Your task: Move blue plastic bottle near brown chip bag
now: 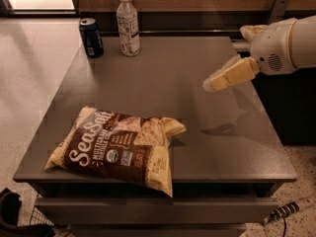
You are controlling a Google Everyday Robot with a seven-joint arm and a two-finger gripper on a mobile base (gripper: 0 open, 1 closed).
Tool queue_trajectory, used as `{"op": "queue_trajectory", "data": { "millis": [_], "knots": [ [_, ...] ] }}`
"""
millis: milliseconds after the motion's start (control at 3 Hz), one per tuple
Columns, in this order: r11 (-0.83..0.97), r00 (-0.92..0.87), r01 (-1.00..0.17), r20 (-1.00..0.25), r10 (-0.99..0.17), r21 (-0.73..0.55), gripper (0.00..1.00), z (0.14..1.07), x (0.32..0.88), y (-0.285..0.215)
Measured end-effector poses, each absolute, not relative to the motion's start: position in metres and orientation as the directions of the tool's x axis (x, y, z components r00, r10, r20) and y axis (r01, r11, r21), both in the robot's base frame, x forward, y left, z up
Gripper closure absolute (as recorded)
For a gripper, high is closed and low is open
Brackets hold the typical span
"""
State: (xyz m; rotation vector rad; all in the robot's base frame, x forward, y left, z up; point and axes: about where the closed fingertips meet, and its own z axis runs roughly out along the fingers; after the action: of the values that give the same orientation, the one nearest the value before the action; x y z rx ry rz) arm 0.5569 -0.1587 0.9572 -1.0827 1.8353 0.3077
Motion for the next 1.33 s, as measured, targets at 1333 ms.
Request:
{"op": "queue_trajectory", "data": {
  "millis": [1333],
  "knots": [
    [0.63, -0.027, -0.74, -0.925, -0.378, -0.235, 0.0, 0.982, 0.716, -0.115]
  ]
}}
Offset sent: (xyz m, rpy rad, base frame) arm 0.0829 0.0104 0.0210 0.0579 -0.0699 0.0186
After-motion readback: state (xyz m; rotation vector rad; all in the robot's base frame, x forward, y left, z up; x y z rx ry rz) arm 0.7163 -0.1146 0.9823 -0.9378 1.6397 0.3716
